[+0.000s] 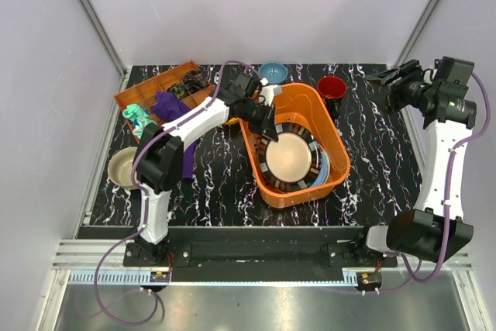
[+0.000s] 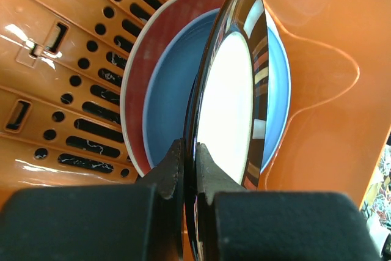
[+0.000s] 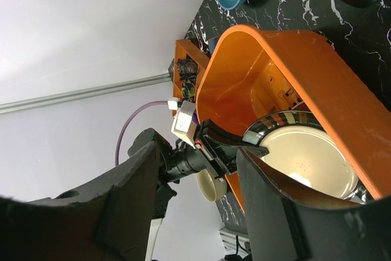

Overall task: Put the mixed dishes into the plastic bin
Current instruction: Place the plate in the plastic bin.

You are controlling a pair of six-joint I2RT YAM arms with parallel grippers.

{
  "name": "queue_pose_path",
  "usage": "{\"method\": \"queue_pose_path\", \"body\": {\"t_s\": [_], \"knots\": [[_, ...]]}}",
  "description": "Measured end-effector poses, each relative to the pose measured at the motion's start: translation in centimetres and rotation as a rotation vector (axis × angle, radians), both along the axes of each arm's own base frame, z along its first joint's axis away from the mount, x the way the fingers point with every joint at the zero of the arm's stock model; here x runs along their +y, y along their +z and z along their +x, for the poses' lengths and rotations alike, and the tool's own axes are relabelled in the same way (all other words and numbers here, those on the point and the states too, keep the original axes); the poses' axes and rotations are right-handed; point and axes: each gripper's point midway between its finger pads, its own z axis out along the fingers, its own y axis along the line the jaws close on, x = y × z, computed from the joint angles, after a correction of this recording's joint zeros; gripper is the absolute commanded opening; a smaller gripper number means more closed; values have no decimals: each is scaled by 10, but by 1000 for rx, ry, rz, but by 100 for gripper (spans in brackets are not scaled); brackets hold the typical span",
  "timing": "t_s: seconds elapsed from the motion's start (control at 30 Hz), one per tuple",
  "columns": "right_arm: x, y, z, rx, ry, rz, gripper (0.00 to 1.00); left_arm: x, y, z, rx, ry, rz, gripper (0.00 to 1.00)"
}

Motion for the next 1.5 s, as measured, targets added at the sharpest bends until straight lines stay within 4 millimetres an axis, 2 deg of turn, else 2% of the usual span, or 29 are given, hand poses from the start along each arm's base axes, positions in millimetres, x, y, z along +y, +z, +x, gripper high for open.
{"method": "queue_pose_path", "body": {"t_s": [0.17,0.53,0.73,1.3,1.5], "knots": [[2,-1,-4,8,6,1,63,-8,0,-4,-2,-19,-35,0],[3,-5,-7,26,18,1,64,-29,16,-8,4,-62,-161,0],[5,-7,-10,40,28,5,64,-30,4,-22,46,-84,-160,0],[6,-10,-14,54,39,0,64,-29,-6,-23,44,-84,-160,0],[7,-11,-14,53,43,-2,64,-30,-8,-23,46,-83,-160,8]]}}
